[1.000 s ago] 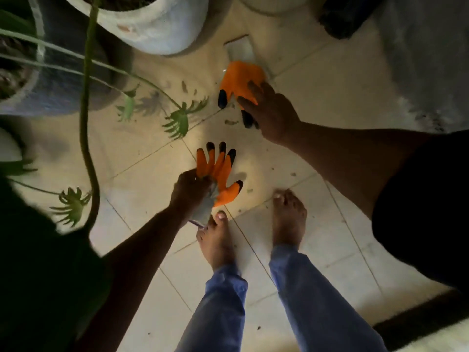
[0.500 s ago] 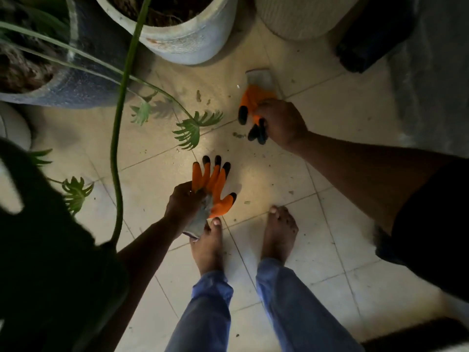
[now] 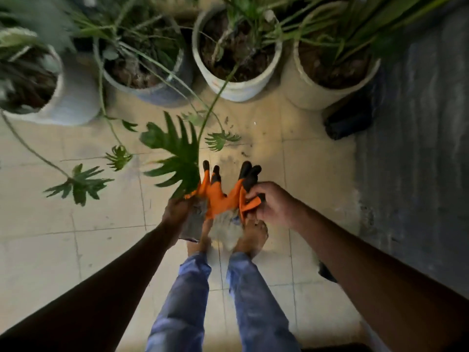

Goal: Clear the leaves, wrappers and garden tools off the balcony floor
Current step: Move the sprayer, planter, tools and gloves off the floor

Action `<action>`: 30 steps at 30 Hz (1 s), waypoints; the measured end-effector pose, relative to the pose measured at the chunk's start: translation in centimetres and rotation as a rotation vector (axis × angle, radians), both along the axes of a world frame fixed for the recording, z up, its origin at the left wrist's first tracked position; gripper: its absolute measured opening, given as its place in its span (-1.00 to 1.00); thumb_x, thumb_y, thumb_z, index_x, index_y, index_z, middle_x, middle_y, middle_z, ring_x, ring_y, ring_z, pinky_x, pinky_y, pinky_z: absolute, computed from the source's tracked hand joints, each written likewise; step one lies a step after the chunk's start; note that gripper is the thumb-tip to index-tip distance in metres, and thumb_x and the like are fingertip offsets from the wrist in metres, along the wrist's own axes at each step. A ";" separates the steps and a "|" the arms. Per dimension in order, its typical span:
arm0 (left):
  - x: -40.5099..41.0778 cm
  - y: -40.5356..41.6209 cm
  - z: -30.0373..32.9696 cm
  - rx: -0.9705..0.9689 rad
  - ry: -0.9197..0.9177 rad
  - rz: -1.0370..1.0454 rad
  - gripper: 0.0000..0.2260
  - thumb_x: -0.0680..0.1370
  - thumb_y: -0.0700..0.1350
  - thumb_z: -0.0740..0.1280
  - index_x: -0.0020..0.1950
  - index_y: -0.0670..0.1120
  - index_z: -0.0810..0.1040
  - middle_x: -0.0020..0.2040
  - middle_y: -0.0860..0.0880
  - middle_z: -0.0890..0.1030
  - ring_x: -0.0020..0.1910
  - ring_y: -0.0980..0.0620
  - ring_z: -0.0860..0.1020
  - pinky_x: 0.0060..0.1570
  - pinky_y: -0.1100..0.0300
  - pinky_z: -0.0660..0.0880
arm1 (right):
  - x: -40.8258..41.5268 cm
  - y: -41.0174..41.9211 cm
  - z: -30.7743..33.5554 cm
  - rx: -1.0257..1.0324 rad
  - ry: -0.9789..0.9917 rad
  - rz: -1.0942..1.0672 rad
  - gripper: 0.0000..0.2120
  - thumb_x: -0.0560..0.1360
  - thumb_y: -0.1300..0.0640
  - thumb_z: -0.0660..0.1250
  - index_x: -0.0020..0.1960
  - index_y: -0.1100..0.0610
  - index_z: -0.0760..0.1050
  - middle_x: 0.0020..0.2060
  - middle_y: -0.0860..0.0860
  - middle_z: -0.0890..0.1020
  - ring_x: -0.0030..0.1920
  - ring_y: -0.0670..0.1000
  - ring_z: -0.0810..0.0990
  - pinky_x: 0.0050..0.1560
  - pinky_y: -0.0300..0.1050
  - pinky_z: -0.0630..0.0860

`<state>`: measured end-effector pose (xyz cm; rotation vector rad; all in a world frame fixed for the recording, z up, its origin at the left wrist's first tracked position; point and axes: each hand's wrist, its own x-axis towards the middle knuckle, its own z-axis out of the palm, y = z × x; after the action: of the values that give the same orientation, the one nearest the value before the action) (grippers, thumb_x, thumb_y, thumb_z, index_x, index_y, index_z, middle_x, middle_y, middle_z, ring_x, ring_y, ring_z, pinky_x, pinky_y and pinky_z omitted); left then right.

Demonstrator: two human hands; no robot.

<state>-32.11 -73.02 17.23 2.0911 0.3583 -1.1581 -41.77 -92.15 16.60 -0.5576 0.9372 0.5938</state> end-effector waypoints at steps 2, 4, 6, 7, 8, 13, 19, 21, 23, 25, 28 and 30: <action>0.0 0.7 1.1 -0.082 0.043 -0.020 -0.78 0.71 -0.24 0.22 0.29 -0.25 0.57 0.25 -0.12 0.57 0.09 0.07 0.59 0.24 0.17 0.42 | 0.3 2.2 0.9 0.073 -0.009 0.064 -0.84 0.45 0.28 0.20 -0.27 0.16 0.48 -0.38 0.10 0.51 -0.38 0.05 0.52 -0.33 -0.09 0.50; -0.7 1.8 3.2 -0.180 0.098 0.064 -0.76 0.74 -0.12 0.18 0.26 -0.20 0.57 0.18 -0.17 0.64 0.09 -0.02 0.62 0.09 0.18 0.56 | 0.8 4.7 1.3 0.099 -0.027 0.151 -0.88 0.45 0.23 0.22 -0.24 0.15 0.48 -0.37 0.11 0.51 -0.37 0.06 0.52 -0.34 -0.12 0.49; -0.6 3.3 4.2 -0.214 0.044 -0.033 -0.71 0.74 0.03 0.18 0.38 -0.07 0.50 0.30 -0.10 0.59 0.27 0.01 0.59 0.26 0.14 0.53 | 1.4 7.2 1.2 0.077 -0.034 0.205 -0.88 0.47 0.19 0.21 -0.21 0.14 0.49 -0.36 0.11 0.53 -0.35 0.07 0.53 -0.33 -0.11 0.47; -0.9 4.5 4.4 -0.222 0.035 -0.034 -0.61 0.73 0.08 0.19 0.50 -0.05 0.43 0.46 -0.06 0.48 0.45 0.04 0.44 0.46 0.10 0.37 | 1.5 8.4 1.0 0.053 -0.037 0.214 -0.88 0.48 0.17 0.22 -0.20 0.13 0.50 -0.36 0.10 0.55 -0.33 0.07 0.54 -0.31 -0.09 0.46; -1.3 5.4 4.4 -0.285 0.076 0.021 -0.54 0.73 0.11 0.17 0.57 -0.07 0.36 0.57 -0.02 0.35 0.56 0.06 0.28 0.57 0.08 0.20 | 1.8 9.5 0.8 0.024 -0.036 0.223 -0.89 0.48 0.15 0.23 -0.18 0.12 0.50 -0.34 0.09 0.57 -0.31 0.07 0.55 -0.30 -0.08 0.45; -2.4 12.7 3.4 -0.587 0.504 1.087 -0.59 0.76 -0.07 0.00 0.54 -0.23 0.32 0.46 -0.20 0.44 0.51 -0.14 0.33 0.58 -0.01 0.13 | 2.3 15.3 0.2 0.075 0.059 0.212 -0.81 0.47 0.04 0.33 -0.05 0.16 0.58 -0.19 0.16 0.60 -0.17 0.11 0.59 -0.22 -0.06 0.58; -5.8 21.1 3.0 -0.376 0.351 0.939 -0.63 0.70 0.04 0.14 0.08 -0.20 0.60 -0.05 -0.26 0.66 -0.11 -0.21 0.64 -0.05 -0.03 0.59 | 3.8 22.2 1.8 0.067 0.020 0.326 -0.25 0.43 -0.47 0.30 0.30 0.12 0.59 0.04 0.15 0.72 -0.02 0.14 0.71 -0.10 -0.01 0.63; -6.2 23.6 3.2 -0.317 0.269 0.925 -0.69 0.69 -0.01 0.16 -0.05 -0.16 0.58 -0.12 -0.25 0.58 -0.26 -0.12 0.58 -0.25 0.11 0.53 | 4.1 25.5 2.6 -0.054 -0.032 0.427 -0.53 0.52 -0.20 0.41 0.21 0.14 0.59 -0.05 0.11 0.71 -0.08 0.10 0.69 -0.22 -0.07 0.61; -6.4 25.8 3.1 -0.270 0.160 0.879 -0.77 0.70 -0.06 0.16 0.00 -0.14 0.53 -0.09 -0.24 0.49 -0.29 -0.07 0.47 -0.32 0.14 0.39 | 4.4 28.4 3.1 -0.234 -0.082 0.531 -0.91 0.53 0.23 0.41 0.04 0.15 0.58 -0.16 0.11 0.67 -0.12 0.10 0.64 -0.32 -0.13 0.57; -6.8 28.2 3.4 -0.266 0.073 0.824 -0.81 0.71 -0.07 0.18 0.10 -0.10 0.54 -0.07 -0.15 0.55 -0.20 -0.06 0.51 -0.22 0.09 0.46 | 4.8 30.7 3.2 -0.379 -0.069 0.599 -0.81 0.46 0.42 0.34 -0.06 0.16 0.53 -0.22 0.13 0.62 -0.14 0.10 0.61 -0.27 -0.11 0.55; -7.5 32.4 3.9 -0.313 0.039 0.859 -0.89 0.62 -0.07 0.29 0.00 -0.07 0.58 -0.15 -0.10 0.57 -0.17 -0.08 0.50 -0.08 0.06 0.48 | 5.6 33.4 3.7 -0.476 -0.025 0.708 -0.80 0.43 0.46 0.27 -0.14 0.17 0.46 -0.27 0.15 0.54 -0.17 0.12 0.55 -0.16 -0.05 0.47; -7.5 35.0 4.2 -0.346 0.071 0.948 -0.88 0.58 -0.15 0.26 0.01 -0.06 0.59 -0.12 -0.14 0.56 -0.13 -0.10 0.49 0.02 0.01 0.43 | 6.4 34.6 3.9 -0.524 -0.034 0.781 -0.77 0.42 0.47 0.23 -0.24 0.16 0.42 -0.36 0.08 0.50 -0.23 0.10 0.51 -0.18 -0.06 0.43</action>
<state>-39.65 -38.02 21.44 1.3005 0.9711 -0.6411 -35.41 -57.54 20.52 -1.4326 0.8241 1.0339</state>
